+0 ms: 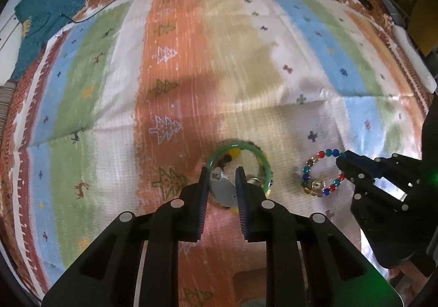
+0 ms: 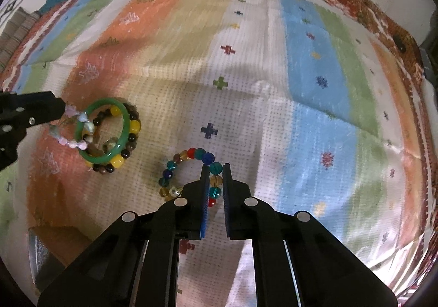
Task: Organize jewelry
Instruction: 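Grasp the white bead bracelet with the left tool while the right tool grasps the multicolour bracelet, then lift and carry both bracelets over the silver tin with both tools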
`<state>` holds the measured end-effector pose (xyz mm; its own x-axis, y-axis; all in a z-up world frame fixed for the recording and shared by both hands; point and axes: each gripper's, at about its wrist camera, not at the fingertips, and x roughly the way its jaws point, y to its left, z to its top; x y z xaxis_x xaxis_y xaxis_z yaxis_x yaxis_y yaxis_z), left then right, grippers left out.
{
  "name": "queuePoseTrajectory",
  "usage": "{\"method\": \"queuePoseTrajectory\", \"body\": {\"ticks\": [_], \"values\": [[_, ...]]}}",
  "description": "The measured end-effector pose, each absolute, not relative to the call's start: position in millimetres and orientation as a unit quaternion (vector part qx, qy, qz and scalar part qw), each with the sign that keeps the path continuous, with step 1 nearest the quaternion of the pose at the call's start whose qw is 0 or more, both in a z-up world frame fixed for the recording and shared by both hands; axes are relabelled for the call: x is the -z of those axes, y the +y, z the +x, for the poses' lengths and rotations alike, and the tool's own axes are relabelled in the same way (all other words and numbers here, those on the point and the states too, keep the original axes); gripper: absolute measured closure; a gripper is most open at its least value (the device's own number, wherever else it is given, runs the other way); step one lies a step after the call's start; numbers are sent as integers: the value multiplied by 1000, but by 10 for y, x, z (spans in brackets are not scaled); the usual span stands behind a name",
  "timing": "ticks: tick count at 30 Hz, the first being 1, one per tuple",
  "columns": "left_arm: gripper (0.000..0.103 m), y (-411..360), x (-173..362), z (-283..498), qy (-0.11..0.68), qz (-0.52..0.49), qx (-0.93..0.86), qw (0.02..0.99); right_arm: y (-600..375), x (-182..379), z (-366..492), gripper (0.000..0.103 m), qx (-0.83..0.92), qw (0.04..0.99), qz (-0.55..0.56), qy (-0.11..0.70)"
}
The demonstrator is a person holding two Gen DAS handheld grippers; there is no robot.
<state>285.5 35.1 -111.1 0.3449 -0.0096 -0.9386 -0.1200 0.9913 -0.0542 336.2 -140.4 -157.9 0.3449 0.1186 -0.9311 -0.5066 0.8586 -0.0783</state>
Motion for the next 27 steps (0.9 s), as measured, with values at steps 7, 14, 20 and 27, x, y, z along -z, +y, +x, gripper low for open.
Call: {"method": "queuePoseTrajectory", "body": {"ticks": [7,14,20,27], "values": [[84,354,943,2799,556,-61,-31,828,-1452,1406,3311,93,-201,810,-173,523],[84,305,796,2692,544,-61,-25,837,-1494,1225,3219,93,-205,820,-165,508],[84,279,696,2573,535,-58,-22,843,-1554,1109,3133,93,-209,826,-154,500],[84,233,550,2436,524,-54,-15,850,-1518,1009,2984,93,-218,830,-154,490]]}}
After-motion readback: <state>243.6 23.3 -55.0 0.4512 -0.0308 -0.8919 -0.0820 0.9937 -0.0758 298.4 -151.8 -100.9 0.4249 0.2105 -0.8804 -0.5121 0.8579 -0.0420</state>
